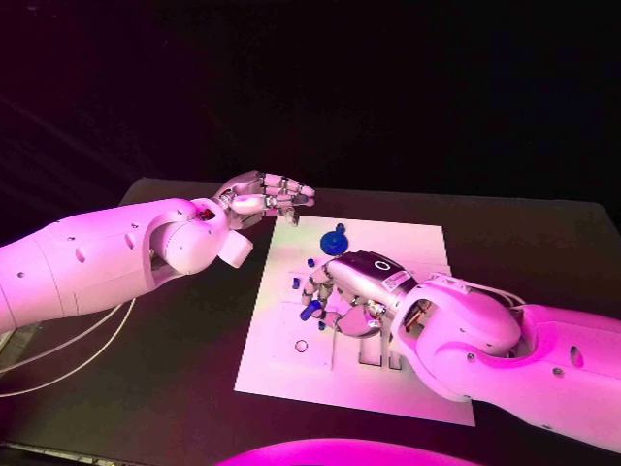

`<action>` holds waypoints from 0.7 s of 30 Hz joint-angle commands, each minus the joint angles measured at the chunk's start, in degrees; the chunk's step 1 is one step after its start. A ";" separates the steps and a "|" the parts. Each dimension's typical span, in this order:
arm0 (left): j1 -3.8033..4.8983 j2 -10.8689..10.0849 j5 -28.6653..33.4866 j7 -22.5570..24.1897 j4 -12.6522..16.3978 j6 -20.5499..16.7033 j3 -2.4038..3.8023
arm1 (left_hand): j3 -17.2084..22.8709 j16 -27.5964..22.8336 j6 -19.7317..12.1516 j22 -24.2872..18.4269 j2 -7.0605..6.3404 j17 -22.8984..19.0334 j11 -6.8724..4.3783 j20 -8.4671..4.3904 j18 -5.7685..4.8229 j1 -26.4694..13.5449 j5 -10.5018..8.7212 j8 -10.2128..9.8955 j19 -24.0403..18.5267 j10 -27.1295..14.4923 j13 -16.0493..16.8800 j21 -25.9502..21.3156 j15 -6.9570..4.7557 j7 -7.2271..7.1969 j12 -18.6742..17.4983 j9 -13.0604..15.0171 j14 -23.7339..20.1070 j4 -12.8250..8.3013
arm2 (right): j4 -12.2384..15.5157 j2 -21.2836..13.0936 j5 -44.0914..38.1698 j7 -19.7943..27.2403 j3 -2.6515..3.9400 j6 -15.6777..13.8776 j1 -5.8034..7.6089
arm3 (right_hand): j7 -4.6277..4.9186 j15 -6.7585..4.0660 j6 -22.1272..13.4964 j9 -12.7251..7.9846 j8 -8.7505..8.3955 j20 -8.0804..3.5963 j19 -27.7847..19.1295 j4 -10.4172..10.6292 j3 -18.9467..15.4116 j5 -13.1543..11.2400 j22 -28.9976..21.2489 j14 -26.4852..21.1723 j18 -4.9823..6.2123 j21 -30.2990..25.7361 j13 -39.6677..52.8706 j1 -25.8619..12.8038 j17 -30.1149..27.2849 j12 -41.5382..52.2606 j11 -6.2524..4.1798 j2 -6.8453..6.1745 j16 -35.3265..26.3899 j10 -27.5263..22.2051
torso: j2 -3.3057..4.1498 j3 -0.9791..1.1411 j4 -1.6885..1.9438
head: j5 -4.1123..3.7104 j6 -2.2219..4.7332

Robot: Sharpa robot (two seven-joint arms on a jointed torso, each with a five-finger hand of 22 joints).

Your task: Assemble the parts on the task board

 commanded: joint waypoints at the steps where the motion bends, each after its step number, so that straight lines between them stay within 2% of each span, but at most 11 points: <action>1: 0.01 0.31 -0.05 0.45 -0.11 1.15 0.03 | -0.13 0.13 -0.21 -0.09 0.18 0.07 -0.13 0.28 0.38 0.15 -0.33 0.28 0.23 -0.41 -0.07 -0.07 0.10 0.04 0.38 0.08 -0.29 -0.11 | -1.00 1.52 -1.04 2.19 -0.06 0.20 -1.17 | 0.43 -0.29 -0.02 2.81 1.24 -0.14 0.08 -0.47 0.24 0.40 9.58 2.30 -0.71 -0.45 0.05 0.20 -0.10 -0.39 -0.04 0.53 0.20 -0.08 | -0.04 -0.02 -0.03 | 0.65 -0.23; 4: 0.01 0.42 -0.05 0.46 -0.22 1.23 0.03 | -0.13 0.13 -0.21 -0.09 0.18 0.07 -0.13 0.28 0.38 0.15 -0.33 0.28 0.23 -0.41 -0.07 -0.07 0.10 0.04 0.38 0.08 -0.29 -0.11 | -1.66 2.43 -1.40 2.17 -0.12 0.61 -1.86 | 0.46 -0.28 -0.07 2.82 1.23 -0.13 0.02 -0.51 0.27 0.41 9.54 2.29 -0.68 -0.63 0.05 0.19 -0.14 -0.44 -0.02 0.54 0.19 -0.09 | -0.07 0.04 0.03 | 0.85 -0.36; 8: 0.01 0.45 -0.05 0.39 -0.28 1.38 0.03 | -0.13 0.13 -0.21 -0.09 0.18 0.07 -0.13 0.28 0.38 0.15 -0.33 0.28 0.23 -0.41 -0.07 -0.07 0.10 0.04 0.38 0.08 -0.29 -0.11 | -2.66 3.46 -2.02 1.77 -0.28 2.70 -2.66 | 0.52 -0.24 -0.19 2.88 1.21 -0.12 -0.02 -0.71 0.35 0.43 9.51 2.27 -0.66 -0.76 0.05 0.21 -0.27 -0.59 0.02 0.51 0.12 -0.13 | -0.02 0.04 -0.04 | 1.22 -0.58; 14: 0.01 0.46 -0.05 0.33 -0.39 1.49 0.03 | -0.21 0.13 -0.22 -0.16 0.29 0.10 -0.11 0.27 0.37 0.22 -0.32 0.36 0.33 -0.40 -0.07 -0.16 0.12 0.07 0.49 0.12 -0.32 -0.10 | -3.61 3.83 -3.26 0.69 -0.52 5.72 -3.06 | 0.55 -0.22 -0.22 2.90 1.21 -0.11 -0.07 -0.74 0.36 0.40 9.48 2.26 -0.64 -0.92 0.06 0.17 -0.29 -0.65 0.05 0.50 0.10 -0.14 | -0.03 0.02 -0.11 | 1.41 -0.79; 21: 0.01 0.50 -0.17 0.21 -0.49 1.54 0.03 | -0.21 0.13 -0.22 -0.16 0.29 0.10 -0.11 0.27 0.37 0.22 -0.32 0.36 0.33 -0.40 -0.07 -0.16 0.12 0.07 0.49 0.12 -0.32 -0.10 | -3.96 3.93 -5.14 -1.62 -0.64 6.65 -3.44 | 0.58 -0.18 -0.25 2.96 1.22 -0.08 -0.07 -0.77 0.33 0.35 9.49 2.25 -0.65 -0.86 0.07 0.02 -0.29 -0.74 0.10 0.47 0.11 -0.12 | 0.00 0.08 -0.05 | 1.46 -1.06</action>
